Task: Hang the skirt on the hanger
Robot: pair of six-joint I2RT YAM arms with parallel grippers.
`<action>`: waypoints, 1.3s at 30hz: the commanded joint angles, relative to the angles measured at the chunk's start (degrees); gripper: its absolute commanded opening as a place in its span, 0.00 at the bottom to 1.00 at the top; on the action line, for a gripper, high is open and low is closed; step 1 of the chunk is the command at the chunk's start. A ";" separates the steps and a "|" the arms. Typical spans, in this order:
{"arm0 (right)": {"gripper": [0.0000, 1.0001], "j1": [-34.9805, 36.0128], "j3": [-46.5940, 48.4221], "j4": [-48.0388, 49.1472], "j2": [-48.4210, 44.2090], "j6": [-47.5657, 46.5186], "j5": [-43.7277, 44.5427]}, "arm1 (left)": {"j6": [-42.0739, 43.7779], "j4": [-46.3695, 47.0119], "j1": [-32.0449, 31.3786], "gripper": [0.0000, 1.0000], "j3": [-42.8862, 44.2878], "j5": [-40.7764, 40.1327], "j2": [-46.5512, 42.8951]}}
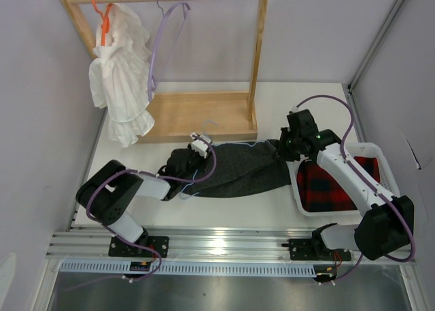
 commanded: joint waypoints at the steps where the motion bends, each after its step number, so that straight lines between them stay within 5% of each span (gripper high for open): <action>1: 0.00 -0.68 2.06 -1.47 -1.39 -1.19 -0.79 | 3.26 1.37 -0.19 0.00 2.75 -7.78 1.37; 18: 0.00 -1.04 -2.25 -1.99 -2.45 -2.95 -0.27 | 6.86 -7.94 0.33 0.00 9.34 -6.11 -0.47; 21: 0.00 -1.12 -2.60 -1.91 -2.36 -3.21 -0.09 | 7.83 -16.80 1.29 0.00 13.99 -5.06 -0.56; 39: 0.01 0.28 -5.41 -1.56 -0.78 -4.71 3.95 | 6.67 -37.70 9.74 0.00 25.07 12.96 -2.32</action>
